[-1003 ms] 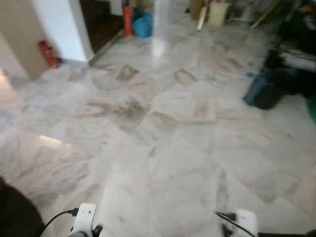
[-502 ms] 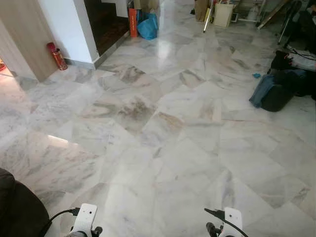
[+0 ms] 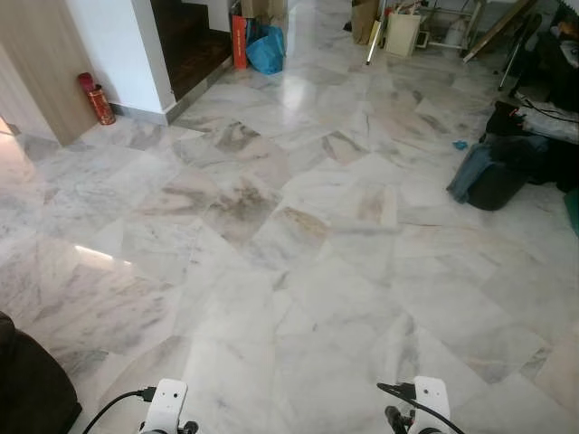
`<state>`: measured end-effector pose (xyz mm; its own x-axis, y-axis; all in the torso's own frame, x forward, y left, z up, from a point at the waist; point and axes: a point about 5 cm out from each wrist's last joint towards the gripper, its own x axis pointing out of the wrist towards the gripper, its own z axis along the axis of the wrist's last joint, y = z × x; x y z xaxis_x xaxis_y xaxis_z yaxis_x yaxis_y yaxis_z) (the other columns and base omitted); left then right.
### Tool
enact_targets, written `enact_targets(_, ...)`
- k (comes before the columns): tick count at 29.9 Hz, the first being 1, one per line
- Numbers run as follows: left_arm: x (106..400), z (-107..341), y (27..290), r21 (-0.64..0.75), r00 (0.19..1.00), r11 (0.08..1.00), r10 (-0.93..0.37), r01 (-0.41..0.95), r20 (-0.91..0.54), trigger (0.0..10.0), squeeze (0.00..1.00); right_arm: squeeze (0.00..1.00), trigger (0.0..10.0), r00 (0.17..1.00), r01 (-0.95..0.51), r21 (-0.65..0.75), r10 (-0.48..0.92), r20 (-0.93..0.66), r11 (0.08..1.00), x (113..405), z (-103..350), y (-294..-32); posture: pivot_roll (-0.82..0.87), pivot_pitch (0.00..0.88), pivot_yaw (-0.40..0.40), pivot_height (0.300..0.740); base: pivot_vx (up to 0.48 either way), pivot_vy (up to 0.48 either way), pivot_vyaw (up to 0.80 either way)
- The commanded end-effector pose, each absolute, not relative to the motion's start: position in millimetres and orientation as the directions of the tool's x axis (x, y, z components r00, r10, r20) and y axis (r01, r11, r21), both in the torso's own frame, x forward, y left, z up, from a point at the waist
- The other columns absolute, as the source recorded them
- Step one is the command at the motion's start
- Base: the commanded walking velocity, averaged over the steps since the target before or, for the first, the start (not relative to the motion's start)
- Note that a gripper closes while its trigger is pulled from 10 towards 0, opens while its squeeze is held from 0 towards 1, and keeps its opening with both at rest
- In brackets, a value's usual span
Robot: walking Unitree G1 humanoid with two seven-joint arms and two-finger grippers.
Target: Move the pillow to the sofa from floor
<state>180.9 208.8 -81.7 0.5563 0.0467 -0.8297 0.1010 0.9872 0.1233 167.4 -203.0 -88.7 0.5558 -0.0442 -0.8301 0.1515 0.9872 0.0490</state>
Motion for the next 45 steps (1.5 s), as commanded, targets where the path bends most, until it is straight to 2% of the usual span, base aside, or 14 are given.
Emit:
enact_targets(1,178,-83,207,0.118,0.548,0.989,0.053,0.084,-0.835,10.0,0.00,0.00,10.0,0.556,0.145,0.055,-0.035,-0.831,0.988,166,-89,-201,0.08,0.016,-0.058,0.740,0.000,0.000,0.00)
enact_targets(12,178,-83,211,0.120,0.552,0.990,0.062,0.070,-0.832,10.0,0.00,0.00,10.0,0.551,0.151,0.081,-0.016,-0.834,0.985,162,-93,-190,0.07,0.016,-0.035,0.740,0.000,0.000,0.00)
enact_targets(21,176,-84,212,0.132,0.541,0.985,0.051,0.111,-0.840,10.0,0.00,0.00,10.0,0.546,0.152,0.079,-0.017,-0.838,0.985,161,-93,-189,0.07,0.006,-0.034,0.740,0.000,0.000,0.00)
enact_targets(45,176,-84,209,0.113,0.539,0.987,0.033,0.116,-0.842,10.0,0.00,0.00,10.0,0.551,0.147,0.104,0.006,-0.835,0.984,164,-93,-183,0.07,0.013,-0.038,0.740,-0.010,0.000,0.00)
